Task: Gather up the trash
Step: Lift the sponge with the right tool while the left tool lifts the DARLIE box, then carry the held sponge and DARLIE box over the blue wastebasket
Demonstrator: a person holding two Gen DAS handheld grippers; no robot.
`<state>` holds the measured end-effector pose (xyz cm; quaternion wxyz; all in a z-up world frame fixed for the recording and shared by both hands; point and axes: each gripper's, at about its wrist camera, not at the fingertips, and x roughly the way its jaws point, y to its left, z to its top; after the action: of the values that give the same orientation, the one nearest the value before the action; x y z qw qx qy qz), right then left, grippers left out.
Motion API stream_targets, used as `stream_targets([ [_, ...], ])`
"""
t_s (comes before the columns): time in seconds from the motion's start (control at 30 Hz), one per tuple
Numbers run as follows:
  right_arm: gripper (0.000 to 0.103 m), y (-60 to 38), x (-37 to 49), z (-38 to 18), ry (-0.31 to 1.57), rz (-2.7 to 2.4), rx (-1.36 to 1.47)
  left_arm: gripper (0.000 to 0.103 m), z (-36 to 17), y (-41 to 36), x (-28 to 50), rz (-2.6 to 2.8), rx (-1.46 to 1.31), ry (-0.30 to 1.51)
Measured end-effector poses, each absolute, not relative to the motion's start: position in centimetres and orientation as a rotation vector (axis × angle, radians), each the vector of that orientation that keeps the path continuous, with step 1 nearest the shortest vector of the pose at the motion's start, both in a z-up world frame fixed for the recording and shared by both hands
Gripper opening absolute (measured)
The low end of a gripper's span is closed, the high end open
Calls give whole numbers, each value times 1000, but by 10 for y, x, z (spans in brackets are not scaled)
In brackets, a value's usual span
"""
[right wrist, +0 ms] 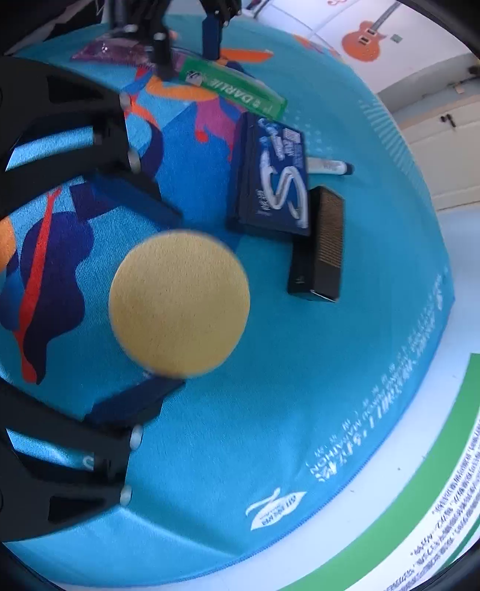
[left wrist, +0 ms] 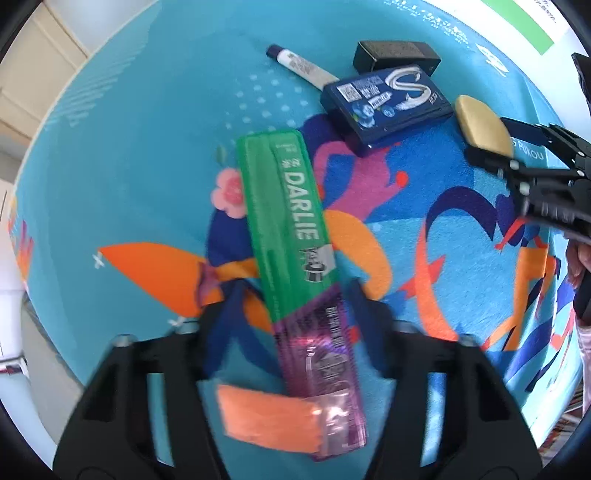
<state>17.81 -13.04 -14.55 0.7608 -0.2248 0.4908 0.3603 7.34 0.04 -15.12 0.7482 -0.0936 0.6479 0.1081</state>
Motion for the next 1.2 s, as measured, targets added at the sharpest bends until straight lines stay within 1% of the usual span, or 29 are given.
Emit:
stream_targets([
  [0.13,75,-141,186,-136,1084,762,-428,32,-148,3,71,205,-237,1407],
  [0.17,75,-143,187,-132,1082,760,-411,22,-143,3,70,211,-230,1393],
  [0.2,75,-146,187,-128,1078,756,-399,20,-137,6,68,192,-238,1381],
  [0.33,75,-154,188,-110,1055,734,-377,20,-120,4,67,161,-250,1339],
  [0.5,75,-159,176,-90,1027,726,-363,19,-117,-1,59,115,-280,1324],
  [0.63,75,-160,163,-74,989,732,-361,19,-97,14,48,99,-301,1254],
  [0.77,75,-159,153,-58,955,737,-362,19,-70,20,51,75,-315,1161],
  [1.0,75,-149,127,-24,894,764,-351,19,-17,40,29,52,-309,1062],
  [1.2,75,-118,92,-2,869,824,-348,19,-12,68,-7,66,-287,1053],
])
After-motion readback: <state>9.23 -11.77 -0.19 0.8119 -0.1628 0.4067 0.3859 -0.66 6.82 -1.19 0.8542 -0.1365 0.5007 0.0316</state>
